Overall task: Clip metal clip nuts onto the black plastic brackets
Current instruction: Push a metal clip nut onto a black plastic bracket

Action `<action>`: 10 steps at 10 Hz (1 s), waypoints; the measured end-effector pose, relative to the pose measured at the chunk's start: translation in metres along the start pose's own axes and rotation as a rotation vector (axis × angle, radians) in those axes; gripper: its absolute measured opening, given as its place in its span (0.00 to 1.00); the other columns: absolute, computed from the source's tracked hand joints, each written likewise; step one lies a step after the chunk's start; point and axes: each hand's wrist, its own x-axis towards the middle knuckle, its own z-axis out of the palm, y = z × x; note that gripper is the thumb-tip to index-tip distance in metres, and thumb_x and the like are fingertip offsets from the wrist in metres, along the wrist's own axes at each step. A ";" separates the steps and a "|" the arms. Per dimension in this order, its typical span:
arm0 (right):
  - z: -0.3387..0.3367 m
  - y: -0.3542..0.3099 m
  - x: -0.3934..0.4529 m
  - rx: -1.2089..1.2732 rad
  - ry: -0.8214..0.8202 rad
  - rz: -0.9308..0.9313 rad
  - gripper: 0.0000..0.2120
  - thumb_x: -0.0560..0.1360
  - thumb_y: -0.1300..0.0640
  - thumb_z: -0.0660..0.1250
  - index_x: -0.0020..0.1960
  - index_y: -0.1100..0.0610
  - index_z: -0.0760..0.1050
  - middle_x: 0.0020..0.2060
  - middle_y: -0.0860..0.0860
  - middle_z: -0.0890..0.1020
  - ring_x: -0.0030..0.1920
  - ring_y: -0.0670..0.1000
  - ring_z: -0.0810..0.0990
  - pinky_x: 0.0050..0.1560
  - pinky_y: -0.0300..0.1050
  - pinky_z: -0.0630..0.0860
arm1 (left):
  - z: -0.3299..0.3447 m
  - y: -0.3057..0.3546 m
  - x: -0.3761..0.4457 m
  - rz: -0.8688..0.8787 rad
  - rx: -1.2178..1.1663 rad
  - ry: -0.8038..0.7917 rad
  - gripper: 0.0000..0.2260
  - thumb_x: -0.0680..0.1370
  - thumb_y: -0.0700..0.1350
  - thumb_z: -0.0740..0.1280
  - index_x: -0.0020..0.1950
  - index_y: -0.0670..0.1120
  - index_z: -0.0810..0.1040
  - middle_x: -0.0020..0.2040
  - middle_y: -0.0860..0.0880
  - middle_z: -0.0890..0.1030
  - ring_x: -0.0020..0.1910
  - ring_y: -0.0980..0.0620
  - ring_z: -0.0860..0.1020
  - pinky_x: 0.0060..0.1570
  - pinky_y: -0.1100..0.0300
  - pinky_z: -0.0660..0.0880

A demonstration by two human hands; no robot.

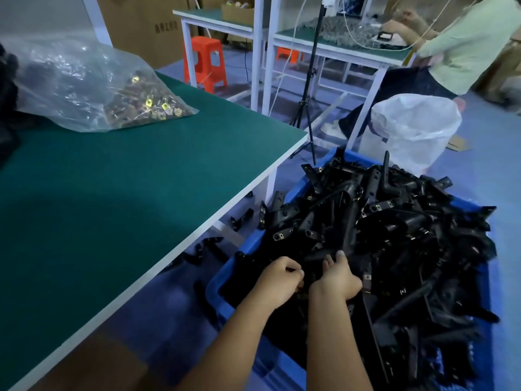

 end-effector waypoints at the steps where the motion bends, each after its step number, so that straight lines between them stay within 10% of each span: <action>1: -0.003 0.024 0.019 -0.027 -0.005 0.055 0.24 0.84 0.55 0.42 0.78 0.62 0.55 0.39 0.55 0.72 0.26 0.44 0.80 0.21 0.35 0.71 | -0.018 0.012 0.001 0.040 0.025 0.023 0.05 0.81 0.45 0.63 0.49 0.56 0.76 0.47 0.53 0.83 0.47 0.54 0.81 0.45 0.61 0.76; 3: 0.082 0.030 -0.057 -0.062 -0.070 -0.327 0.13 0.77 0.67 0.59 0.59 0.58 0.73 0.55 0.55 0.78 0.48 0.51 0.79 0.42 0.39 0.75 | -0.075 0.083 -0.015 0.301 -0.053 0.100 0.11 0.80 0.41 0.60 0.47 0.55 0.79 0.48 0.55 0.82 0.48 0.56 0.80 0.50 0.61 0.76; 7: 0.214 0.140 -0.241 -0.544 -1.072 -0.584 0.11 0.75 0.65 0.61 0.40 0.52 0.74 0.38 0.44 0.77 0.40 0.43 0.75 0.44 0.38 0.70 | -0.273 0.061 -0.128 0.473 -0.339 0.919 0.13 0.80 0.36 0.58 0.38 0.46 0.74 0.28 0.56 0.75 0.27 0.62 0.72 0.30 0.68 0.68; 8: 0.222 0.194 -0.264 -0.913 -1.314 -0.477 0.05 0.76 0.61 0.62 0.45 0.54 0.76 0.41 0.46 0.79 0.43 0.46 0.76 0.46 0.42 0.70 | -0.304 0.018 -0.143 0.367 -0.359 1.113 0.09 0.79 0.38 0.57 0.43 0.42 0.76 0.36 0.47 0.77 0.37 0.53 0.74 0.38 0.57 0.69; 10: 0.234 0.255 -0.286 -1.325 -1.327 -0.835 0.19 0.76 0.43 0.58 0.67 0.37 0.71 0.59 0.50 0.75 0.58 0.53 0.74 0.58 0.47 0.59 | -0.348 -0.024 -0.169 0.229 -0.201 1.274 0.13 0.77 0.35 0.57 0.35 0.43 0.73 0.32 0.50 0.74 0.32 0.54 0.70 0.29 0.65 0.64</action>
